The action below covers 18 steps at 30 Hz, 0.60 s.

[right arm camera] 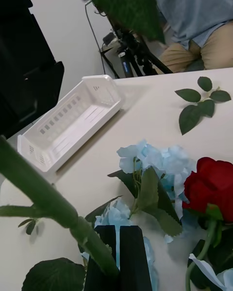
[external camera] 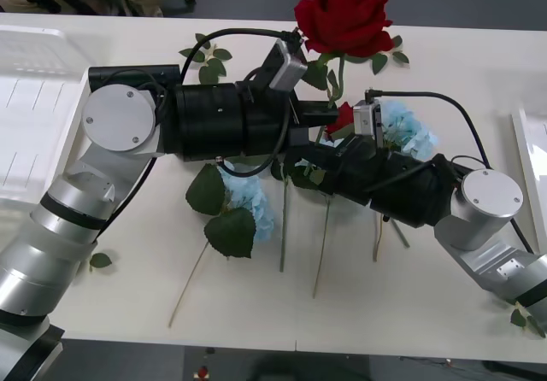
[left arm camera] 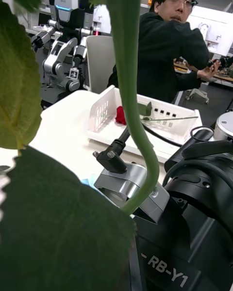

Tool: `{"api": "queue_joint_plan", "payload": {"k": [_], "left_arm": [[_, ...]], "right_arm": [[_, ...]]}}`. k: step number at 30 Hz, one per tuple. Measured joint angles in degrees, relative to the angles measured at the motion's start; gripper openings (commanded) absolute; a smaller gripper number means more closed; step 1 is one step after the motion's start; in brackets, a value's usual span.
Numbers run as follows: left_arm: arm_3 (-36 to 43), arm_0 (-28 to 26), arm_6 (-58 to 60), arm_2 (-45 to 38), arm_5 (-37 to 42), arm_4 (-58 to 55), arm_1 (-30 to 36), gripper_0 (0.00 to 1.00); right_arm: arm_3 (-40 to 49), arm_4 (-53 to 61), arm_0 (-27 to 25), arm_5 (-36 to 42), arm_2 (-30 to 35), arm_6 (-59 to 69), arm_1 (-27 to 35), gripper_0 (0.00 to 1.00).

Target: Put the red flowers into the right box and the blue flowers into the left box

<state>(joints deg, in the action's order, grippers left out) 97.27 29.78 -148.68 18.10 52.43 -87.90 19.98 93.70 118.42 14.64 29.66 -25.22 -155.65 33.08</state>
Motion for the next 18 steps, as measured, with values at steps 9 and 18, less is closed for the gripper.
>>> {"api": "queue_joint_plan", "payload": {"k": [9,18], "left_arm": [[0.0,0.0,0.0,0.0,0.0,0.0,0.0,1.00],[0.0,0.0,0.0,0.0,0.0,0.0,0.0,1.00]], "right_arm": [[0.0,0.0,0.4,-1.5,0.0,0.0,0.0,0.00],[0.0,0.0,1.2,-1.5,0.0,0.0,0.0,0.00]]}}
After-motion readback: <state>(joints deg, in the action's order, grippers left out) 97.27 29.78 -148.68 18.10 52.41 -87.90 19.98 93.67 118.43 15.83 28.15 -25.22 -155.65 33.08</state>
